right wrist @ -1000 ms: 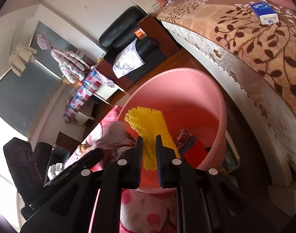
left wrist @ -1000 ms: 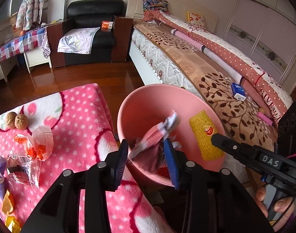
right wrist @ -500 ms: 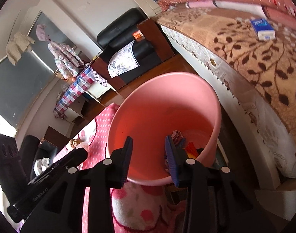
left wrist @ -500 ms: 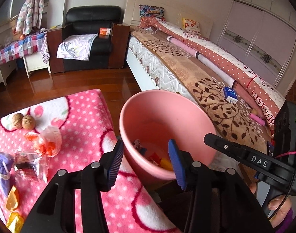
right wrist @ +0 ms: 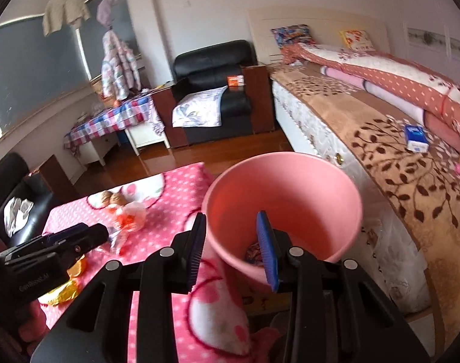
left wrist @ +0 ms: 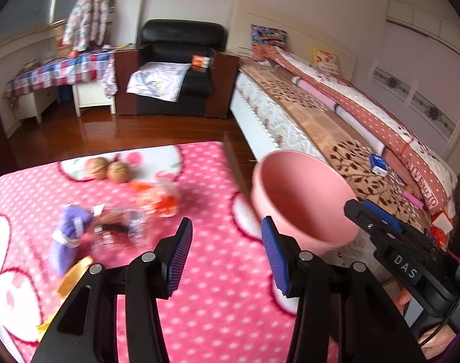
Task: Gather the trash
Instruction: 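Move both tools back over the table toward the remaining trash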
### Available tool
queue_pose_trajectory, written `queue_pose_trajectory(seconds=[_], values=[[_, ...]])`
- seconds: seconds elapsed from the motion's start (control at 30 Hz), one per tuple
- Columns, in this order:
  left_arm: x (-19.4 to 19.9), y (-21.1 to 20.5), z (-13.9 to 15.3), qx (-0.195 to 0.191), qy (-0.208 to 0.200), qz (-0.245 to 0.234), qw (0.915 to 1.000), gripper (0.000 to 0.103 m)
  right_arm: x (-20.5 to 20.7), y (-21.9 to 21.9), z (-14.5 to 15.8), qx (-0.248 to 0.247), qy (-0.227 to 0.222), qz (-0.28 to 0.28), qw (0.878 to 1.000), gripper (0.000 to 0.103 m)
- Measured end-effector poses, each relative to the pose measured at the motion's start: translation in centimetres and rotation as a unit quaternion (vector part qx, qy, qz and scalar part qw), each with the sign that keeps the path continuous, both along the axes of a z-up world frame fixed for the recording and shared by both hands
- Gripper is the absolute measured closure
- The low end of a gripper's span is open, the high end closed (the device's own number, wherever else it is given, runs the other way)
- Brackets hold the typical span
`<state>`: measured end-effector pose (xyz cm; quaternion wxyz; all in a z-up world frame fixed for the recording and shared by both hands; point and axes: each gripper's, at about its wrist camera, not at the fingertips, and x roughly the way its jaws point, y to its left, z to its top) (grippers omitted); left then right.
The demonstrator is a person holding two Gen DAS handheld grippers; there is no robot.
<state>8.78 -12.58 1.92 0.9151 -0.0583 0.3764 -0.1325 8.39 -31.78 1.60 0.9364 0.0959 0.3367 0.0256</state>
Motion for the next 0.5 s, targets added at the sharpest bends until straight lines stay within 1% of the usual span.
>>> queue_pose_trajectory(seconds=[0.07,0.2,0.27,0.4,0.5], values=[[-0.6,2.1,0.0,0.0,-0.001,0.019,0.9998,0.056,-0.1,0.8,0.0,0.002,0.005,0.011,1.0,0.067],[-1.6,5.7,-0.3,0.002,-0.003,0.054,0.9985,0.056,0.1,2.7,-0.1,0.025,0.023,0.049,0.998,0.067],[-1.9,7.1,-0.5,0.005,-0.003,0.067,0.9977,0.056,0.3,3.6,-0.1,0.029,0.025,0.064,0.997,0.067],[-2.5,10.2,-1.4,0.018,-0.001,0.094,0.9954,0.056,0.5,4.7,-0.3,0.029,0.031,0.08,0.996,0.067],[-2.5,12.2,-2.3,0.023,0.008,0.112,0.9934,0.056,0.7,5.3,-0.4,0.029,0.037,0.085,0.995,0.067]])
